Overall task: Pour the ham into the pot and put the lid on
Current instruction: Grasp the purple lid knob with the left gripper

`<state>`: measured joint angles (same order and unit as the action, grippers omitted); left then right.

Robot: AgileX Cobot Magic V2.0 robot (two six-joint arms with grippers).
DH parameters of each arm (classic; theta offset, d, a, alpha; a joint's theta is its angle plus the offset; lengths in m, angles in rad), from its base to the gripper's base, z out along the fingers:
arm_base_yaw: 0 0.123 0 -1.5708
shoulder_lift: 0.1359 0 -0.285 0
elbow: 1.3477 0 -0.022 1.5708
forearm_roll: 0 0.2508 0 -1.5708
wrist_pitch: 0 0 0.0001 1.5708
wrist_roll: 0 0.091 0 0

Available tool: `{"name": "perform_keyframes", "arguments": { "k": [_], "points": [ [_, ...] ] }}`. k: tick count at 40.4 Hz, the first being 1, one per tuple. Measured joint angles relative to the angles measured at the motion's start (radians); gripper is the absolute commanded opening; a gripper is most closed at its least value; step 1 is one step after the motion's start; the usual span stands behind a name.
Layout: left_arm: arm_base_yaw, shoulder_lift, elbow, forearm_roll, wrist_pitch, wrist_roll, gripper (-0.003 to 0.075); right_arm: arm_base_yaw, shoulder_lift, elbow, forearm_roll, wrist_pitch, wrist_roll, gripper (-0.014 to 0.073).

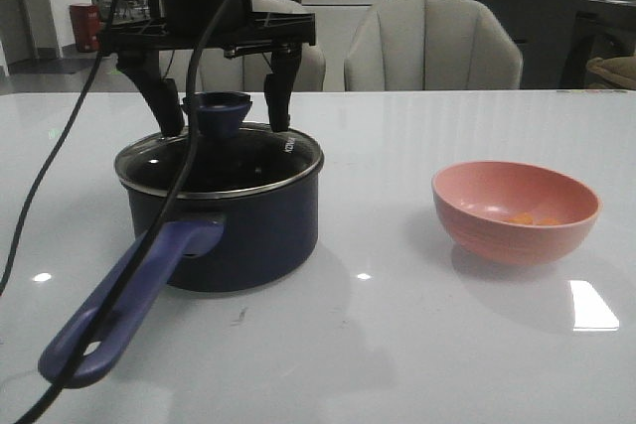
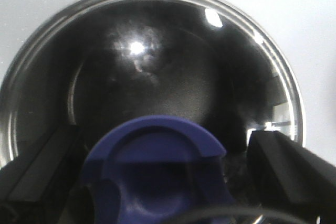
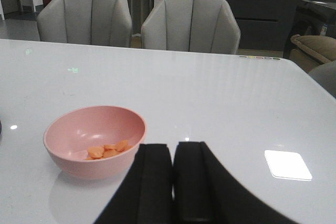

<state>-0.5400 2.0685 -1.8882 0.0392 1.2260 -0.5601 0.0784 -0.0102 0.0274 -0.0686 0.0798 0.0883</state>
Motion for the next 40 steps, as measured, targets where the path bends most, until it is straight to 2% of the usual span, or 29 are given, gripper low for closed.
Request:
{"name": "perform_keyframes", "arguments": {
  "k": [23,40],
  "points": [
    [0.0,0.029,-0.019,0.023,-0.002,0.0,0.0637,0.0,0.0,0.0,0.0,0.0,0.0,0.0161],
    [0.002,0.03,-0.019,-0.016,-0.002,0.0,0.0637,0.0,0.0,0.0,0.0,0.0,-0.004,0.0161]
  ]
}}
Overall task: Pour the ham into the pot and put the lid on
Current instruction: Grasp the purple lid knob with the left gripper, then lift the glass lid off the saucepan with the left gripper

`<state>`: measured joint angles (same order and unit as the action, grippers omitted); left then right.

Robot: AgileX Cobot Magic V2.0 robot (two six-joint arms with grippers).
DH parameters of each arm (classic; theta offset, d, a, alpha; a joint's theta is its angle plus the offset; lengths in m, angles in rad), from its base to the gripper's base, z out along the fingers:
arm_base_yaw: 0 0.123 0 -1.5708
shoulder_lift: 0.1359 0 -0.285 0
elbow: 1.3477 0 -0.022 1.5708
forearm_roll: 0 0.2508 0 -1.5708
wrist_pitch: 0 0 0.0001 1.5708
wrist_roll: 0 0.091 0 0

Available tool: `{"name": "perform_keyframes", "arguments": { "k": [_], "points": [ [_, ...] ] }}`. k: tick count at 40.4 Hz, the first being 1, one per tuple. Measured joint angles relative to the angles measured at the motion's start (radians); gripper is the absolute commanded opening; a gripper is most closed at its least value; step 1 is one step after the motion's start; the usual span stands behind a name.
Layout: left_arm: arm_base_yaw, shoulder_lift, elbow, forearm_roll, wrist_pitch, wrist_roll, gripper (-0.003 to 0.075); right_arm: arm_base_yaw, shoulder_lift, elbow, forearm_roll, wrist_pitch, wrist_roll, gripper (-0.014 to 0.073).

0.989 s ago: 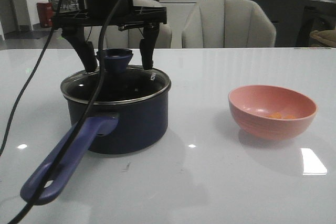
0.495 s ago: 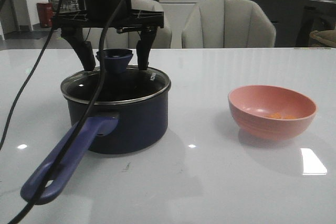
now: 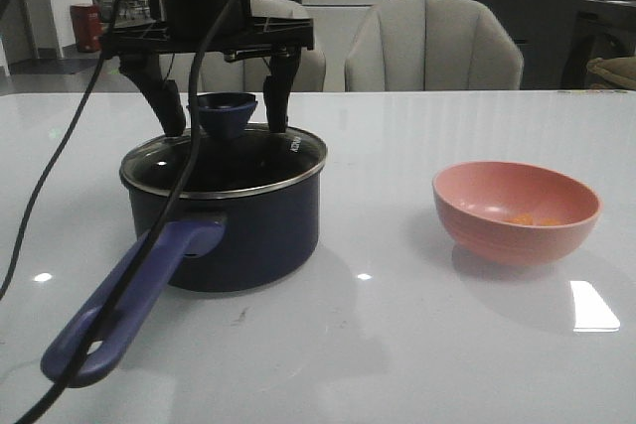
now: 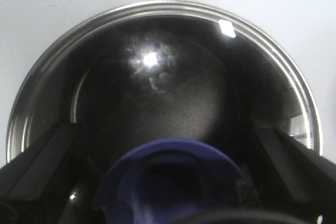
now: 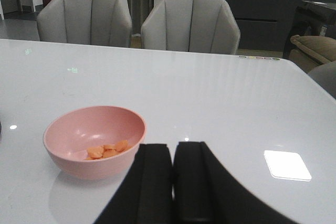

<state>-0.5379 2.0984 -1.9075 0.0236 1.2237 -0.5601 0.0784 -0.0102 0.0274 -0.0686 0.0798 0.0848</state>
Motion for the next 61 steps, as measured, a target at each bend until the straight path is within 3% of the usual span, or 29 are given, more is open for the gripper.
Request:
{"name": "perform_keyframes", "arguments": {
  "k": [11,14,21,26,61],
  "points": [
    [0.0,0.0,0.0,-0.003,0.0,0.0,0.0622,0.0,0.0,0.0,0.0,0.0,0.002,0.0161],
    [0.0,0.0,-0.001,-0.003,0.0,0.0,0.0556,0.0,0.0,0.0,0.0,0.0,0.002,0.0161],
    [0.0,0.0,-0.005,-0.009,0.002,0.0,0.026,0.0,0.0,0.0,0.0,0.0,0.002,0.0161],
    [0.006,0.0,-0.006,-0.024,-0.002,0.0,0.0115,0.0,0.0,0.0,0.0,0.0,0.002,0.0161],
    [0.001,-0.083,0.005,-0.024,0.022,0.007,0.0113,0.023,0.0,0.0,0.0,0.0,0.004,0.0161]
  ]
}}
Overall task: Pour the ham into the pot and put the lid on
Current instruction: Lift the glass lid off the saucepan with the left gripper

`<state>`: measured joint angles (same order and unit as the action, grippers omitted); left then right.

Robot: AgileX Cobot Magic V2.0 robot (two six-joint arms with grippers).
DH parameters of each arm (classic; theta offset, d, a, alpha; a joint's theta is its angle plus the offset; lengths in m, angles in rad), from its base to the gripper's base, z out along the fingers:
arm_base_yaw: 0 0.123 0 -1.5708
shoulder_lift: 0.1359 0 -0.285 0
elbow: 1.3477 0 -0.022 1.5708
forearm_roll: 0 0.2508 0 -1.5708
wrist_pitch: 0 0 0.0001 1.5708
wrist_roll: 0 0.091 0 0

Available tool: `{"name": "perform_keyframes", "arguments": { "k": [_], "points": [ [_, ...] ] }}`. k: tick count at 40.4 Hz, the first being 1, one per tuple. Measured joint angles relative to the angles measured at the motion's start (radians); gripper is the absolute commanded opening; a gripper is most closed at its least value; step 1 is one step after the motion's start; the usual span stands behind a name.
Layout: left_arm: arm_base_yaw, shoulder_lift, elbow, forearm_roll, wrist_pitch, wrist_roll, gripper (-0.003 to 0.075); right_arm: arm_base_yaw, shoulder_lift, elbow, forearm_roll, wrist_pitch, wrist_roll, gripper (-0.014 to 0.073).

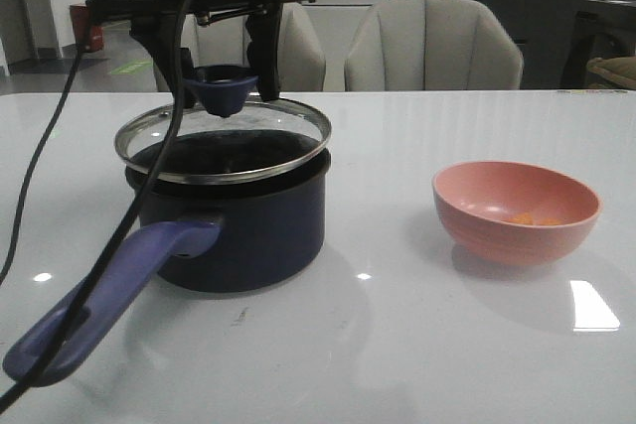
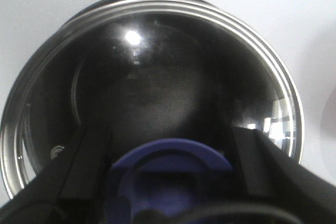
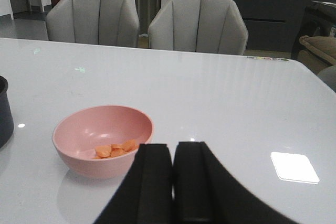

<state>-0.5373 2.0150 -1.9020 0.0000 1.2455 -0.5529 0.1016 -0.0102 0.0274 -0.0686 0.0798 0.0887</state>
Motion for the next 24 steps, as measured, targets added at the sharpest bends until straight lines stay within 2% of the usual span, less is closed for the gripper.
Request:
{"name": "perform_keyframes", "arguments": {
  "k": [9,18,24],
  "points": [
    [0.04,-0.009,-0.036,-0.044,0.002,0.073,0.0113,0.0,0.0,0.0,0.0,0.0,0.0,0.0161],
    [0.157,-0.069,-0.029,-0.048,0.005,0.138,0.0113,0.0,0.0,0.0,0.0,0.0,0.0,0.0161],
    [0.253,-0.138,0.038,-0.041,0.005,0.204,0.0113,0.0,0.0,0.0,0.0,0.0,0.0,0.0161]
  ]
}}
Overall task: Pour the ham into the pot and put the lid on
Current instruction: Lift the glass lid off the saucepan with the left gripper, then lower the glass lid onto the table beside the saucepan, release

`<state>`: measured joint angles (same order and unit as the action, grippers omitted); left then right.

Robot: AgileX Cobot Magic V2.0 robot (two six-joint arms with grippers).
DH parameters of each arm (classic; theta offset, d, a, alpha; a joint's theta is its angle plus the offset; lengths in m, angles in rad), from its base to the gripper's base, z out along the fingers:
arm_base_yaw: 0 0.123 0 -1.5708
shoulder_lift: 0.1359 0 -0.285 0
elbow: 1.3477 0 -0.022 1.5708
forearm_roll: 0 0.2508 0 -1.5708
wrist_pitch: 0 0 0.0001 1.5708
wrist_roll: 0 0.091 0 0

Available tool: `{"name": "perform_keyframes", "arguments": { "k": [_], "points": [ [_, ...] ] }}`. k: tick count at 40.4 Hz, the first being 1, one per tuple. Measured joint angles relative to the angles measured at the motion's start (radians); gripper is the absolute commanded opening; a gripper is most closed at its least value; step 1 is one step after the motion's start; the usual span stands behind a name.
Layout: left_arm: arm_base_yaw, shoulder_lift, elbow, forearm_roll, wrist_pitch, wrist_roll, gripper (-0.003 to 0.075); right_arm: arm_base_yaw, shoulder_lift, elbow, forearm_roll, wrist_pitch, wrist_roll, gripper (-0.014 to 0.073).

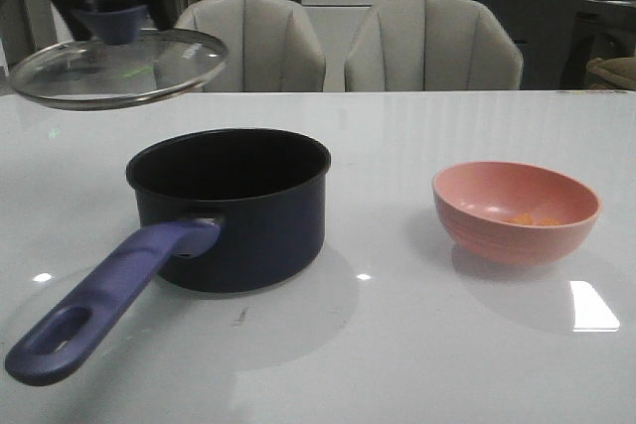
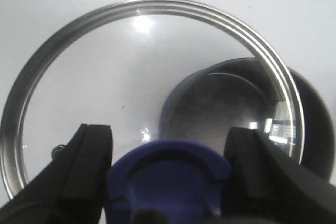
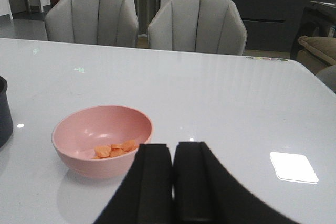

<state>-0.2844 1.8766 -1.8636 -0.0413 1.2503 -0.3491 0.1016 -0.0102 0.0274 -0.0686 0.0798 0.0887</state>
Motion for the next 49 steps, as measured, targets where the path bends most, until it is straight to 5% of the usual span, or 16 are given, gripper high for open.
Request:
{"name": "perform_keyframes", "arguments": {
  "k": [19,30,39,44,49],
  "points": [
    [0.333,-0.098,0.39,-0.091,-0.129,0.192,0.0113,0.0,0.0,0.0,0.0,0.0,0.0,0.0161],
    [0.357,-0.096,0.574,-0.122,-0.353,0.218,0.0115,0.0,0.0,0.0,0.0,0.0,-0.004,0.0161],
    [0.359,-0.01,0.586,-0.128,-0.404,0.25,0.0121,0.0,0.0,0.0,0.0,0.0,-0.002,0.0161],
    [0.359,0.024,0.588,-0.129,-0.407,0.256,0.019,0.0,0.0,0.0,0.0,0.0,-0.002,0.0161],
    [0.359,0.024,0.588,-0.129,-0.409,0.258,0.036,0.0,0.0,0.0,0.0,0.0,-0.002,0.0161]
  ]
}}
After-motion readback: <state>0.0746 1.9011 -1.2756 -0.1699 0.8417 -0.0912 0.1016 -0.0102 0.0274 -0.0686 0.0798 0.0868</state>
